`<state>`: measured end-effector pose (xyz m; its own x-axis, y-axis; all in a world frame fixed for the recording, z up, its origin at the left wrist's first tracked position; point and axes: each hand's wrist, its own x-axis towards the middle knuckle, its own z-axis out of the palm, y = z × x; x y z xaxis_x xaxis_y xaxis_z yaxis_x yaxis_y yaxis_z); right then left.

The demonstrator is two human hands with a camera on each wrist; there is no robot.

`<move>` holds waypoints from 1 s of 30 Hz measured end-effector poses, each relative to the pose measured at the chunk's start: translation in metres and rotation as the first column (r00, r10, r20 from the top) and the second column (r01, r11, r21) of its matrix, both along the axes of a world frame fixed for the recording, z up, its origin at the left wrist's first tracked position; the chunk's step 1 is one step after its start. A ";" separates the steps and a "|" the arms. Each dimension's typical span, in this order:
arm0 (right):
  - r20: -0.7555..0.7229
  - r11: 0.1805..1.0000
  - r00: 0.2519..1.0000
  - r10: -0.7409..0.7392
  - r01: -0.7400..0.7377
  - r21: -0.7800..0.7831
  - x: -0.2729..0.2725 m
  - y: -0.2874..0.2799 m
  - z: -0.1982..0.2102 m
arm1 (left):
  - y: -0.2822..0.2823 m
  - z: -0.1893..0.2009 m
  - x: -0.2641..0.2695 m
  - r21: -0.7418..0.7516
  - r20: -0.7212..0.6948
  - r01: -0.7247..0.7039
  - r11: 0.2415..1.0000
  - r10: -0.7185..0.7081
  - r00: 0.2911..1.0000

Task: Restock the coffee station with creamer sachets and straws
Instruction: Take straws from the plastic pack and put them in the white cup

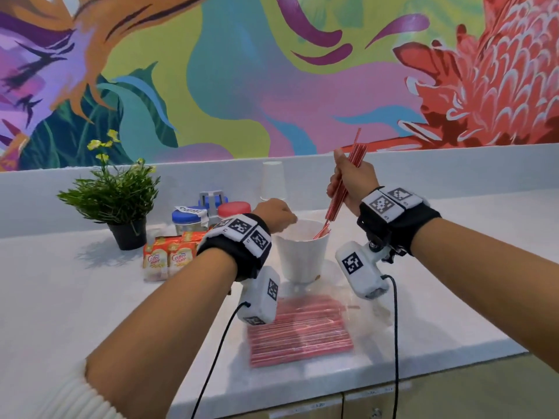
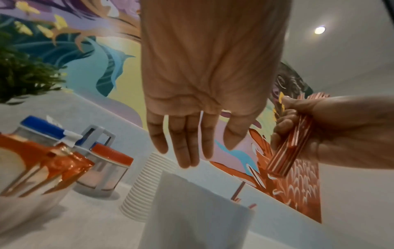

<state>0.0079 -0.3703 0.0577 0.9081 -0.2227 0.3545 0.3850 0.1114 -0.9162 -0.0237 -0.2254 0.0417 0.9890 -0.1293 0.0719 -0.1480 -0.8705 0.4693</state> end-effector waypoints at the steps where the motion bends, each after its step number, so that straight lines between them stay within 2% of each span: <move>1: -0.008 1.000 1.000 0.016 -0.016 0.021 0.009 0.006 -0.001 | 0.001 -0.001 0.012 -0.003 0.014 -0.039 0.999 0.039 0.999; 4: -0.067 0.999 0.996 0.054 -0.054 0.001 0.030 0.023 -0.010 | 0.003 -0.012 0.046 -0.020 0.018 -0.120 0.993 0.120 0.993; 9: -0.212 0.988 0.969 0.129 -0.143 -0.051 0.054 0.044 -0.047 | 0.004 -0.039 0.093 -0.212 -0.045 -0.171 0.962 0.165 0.985; 13: -0.348 0.969 0.926 0.151 -0.208 -0.136 0.064 0.047 -0.061 | 0.009 -0.051 0.104 -0.474 -0.098 -0.127 0.871 0.091 0.991; 15: -0.391 0.930 0.912 0.124 -0.245 -0.275 0.064 0.045 -0.056 | 0.014 -0.057 0.109 -0.544 -0.133 -0.101 0.833 0.033 0.991; 17: -0.387 0.825 0.922 0.021 -0.234 -0.514 0.064 0.044 -0.051 | 0.016 -0.061 0.110 -0.590 -0.147 -0.097 0.801 0.011 0.989; 19: -0.300 0.672 0.952 -0.066 -0.180 -0.718 0.061 0.043 -0.044 | 0.017 -0.064 0.108 -0.610 -0.137 -0.094 0.787 0.013 0.991; 22: -0.086 0.462 0.983 -0.160 -0.003 -0.887 0.046 0.044 -0.028 | 0.013 -0.063 0.100 -0.603 -0.100 -0.091 0.793 0.037 0.994; 24: 0.021 0.352 0.987 -0.158 0.076 -0.933 0.039 0.046 -0.018 | 0.011 -0.062 0.095 -0.567 -0.078 -0.107 0.817 0.075 0.994; 28: -0.139 0.118 0.981 -0.138 -0.123 -0.985 0.022 0.049 -0.021 | 0.010 -0.062 0.089 -0.501 -0.061 -0.116 0.858 0.098 0.993; 30: -0.204 0.063 0.970 -0.131 -0.198 -0.978 0.021 0.048 -0.033 | 0.012 -0.062 0.088 -0.490 -0.063 -0.102 0.866 0.081 0.995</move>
